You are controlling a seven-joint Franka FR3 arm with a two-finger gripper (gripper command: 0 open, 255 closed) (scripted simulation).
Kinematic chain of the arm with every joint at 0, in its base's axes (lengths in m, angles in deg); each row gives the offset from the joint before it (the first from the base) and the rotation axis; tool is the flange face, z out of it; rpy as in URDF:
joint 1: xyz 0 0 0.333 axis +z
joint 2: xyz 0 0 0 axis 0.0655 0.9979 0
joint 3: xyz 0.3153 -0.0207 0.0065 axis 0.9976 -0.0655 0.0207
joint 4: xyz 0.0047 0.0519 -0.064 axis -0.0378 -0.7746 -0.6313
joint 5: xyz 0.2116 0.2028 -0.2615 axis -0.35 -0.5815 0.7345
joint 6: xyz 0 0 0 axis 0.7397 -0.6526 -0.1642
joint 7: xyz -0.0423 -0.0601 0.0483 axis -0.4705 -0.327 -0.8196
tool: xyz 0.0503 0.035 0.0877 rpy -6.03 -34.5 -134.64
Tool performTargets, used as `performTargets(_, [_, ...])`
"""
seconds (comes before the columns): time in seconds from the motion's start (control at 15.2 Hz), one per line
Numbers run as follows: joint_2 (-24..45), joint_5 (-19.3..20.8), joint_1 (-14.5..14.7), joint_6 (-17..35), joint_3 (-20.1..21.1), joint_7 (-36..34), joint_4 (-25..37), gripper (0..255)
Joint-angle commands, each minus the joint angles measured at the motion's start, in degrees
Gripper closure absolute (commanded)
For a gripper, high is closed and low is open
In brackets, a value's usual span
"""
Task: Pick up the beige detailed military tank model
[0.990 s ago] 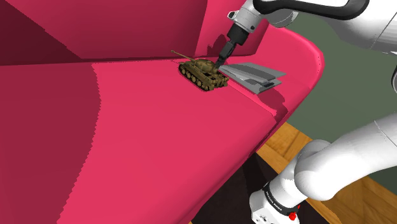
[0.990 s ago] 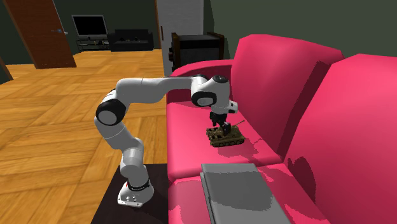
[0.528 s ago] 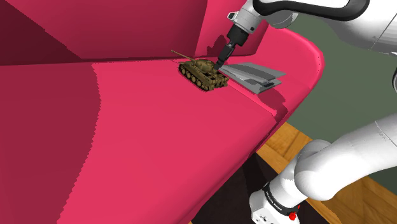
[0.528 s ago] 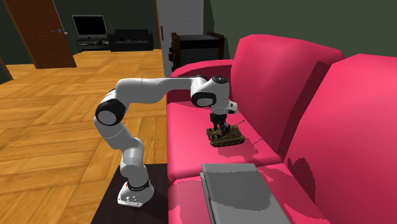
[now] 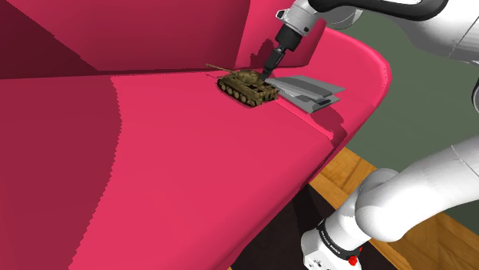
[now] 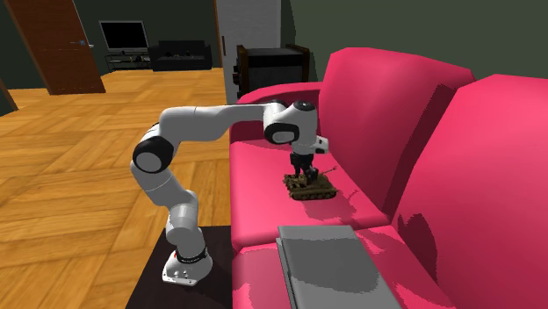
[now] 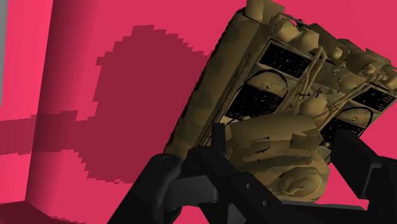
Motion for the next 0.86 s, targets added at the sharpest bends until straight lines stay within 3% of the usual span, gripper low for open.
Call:
performTargets(0.0, [0.2,0.0,0.0,-1.5,0.0,-0.3,1.7,255])
performTargets(0.79, [2.2,0.0,0.1,-9.3,-0.2,-1.5,11.7,255])
